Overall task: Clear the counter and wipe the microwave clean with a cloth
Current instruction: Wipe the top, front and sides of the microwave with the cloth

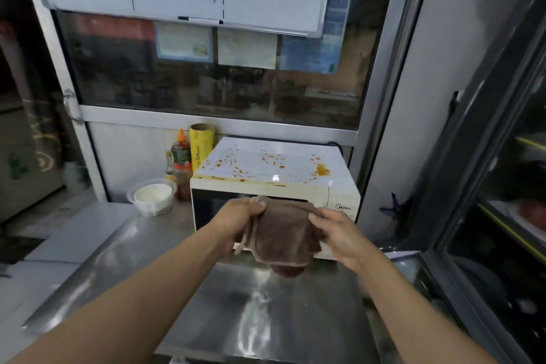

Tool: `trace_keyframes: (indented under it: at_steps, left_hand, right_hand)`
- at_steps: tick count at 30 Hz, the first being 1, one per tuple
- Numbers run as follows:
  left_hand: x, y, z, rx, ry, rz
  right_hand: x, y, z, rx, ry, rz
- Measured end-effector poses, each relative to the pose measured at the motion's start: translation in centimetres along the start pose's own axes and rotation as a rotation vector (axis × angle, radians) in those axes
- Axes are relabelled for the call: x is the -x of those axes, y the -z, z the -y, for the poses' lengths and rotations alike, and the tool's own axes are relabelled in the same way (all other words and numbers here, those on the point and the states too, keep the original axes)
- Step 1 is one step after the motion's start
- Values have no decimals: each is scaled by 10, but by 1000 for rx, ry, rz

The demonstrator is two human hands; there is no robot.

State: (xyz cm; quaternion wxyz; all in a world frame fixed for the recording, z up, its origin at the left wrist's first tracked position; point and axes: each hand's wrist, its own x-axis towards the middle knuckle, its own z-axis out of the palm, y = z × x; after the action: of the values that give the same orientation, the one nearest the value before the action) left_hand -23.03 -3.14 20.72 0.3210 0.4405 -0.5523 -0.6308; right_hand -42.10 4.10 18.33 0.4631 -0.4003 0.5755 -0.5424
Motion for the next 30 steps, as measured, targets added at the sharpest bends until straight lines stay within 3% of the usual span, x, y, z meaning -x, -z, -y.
trace_keyframes:
  at_steps: [5, 8, 12, 15, 17, 19, 21, 23, 26, 28, 30]
  left_hand:
    - [-7, 26, -13, -165, -132, -150]
    - [-14, 44, -19, -165, -143, -196]
    - [-21, 60, -29, -76, -87, -135]
    - [-27, 69, -30, -25, -24, -103]
    - [-32, 76, -30, -40, -28, -97]
    - [-36, 86, -30, 28, -34, -46]
    - [-39, 94, -29, 68, -76, 74]
    - [-43, 96, -29, -107, -162, 167]
    - [-50, 91, -34, -654, -372, 89]
    - [-58, 86, -38, -796, -462, 53]
    - [-65, 82, -41, -717, -453, 84]
  right_hand:
    - [-10, -32, 25, 145, 62, -120]
    - [-12, -51, 34, -101, 67, -37]
    - [-18, -74, 44, -174, 101, 20]
    - [-23, -86, 50, 106, 151, -116]
    - [-28, -85, 51, 154, 144, -141]
    - [-30, -80, 51, 109, 137, -48]
    - [-30, -78, 51, 248, 152, 22]
    - [-30, -80, 52, 566, 178, -55]
    - [-33, -80, 54, 865, 298, -217]
    - [-36, -73, 56, 823, 323, -248]
    - [-39, -64, 58, 617, 244, -223]
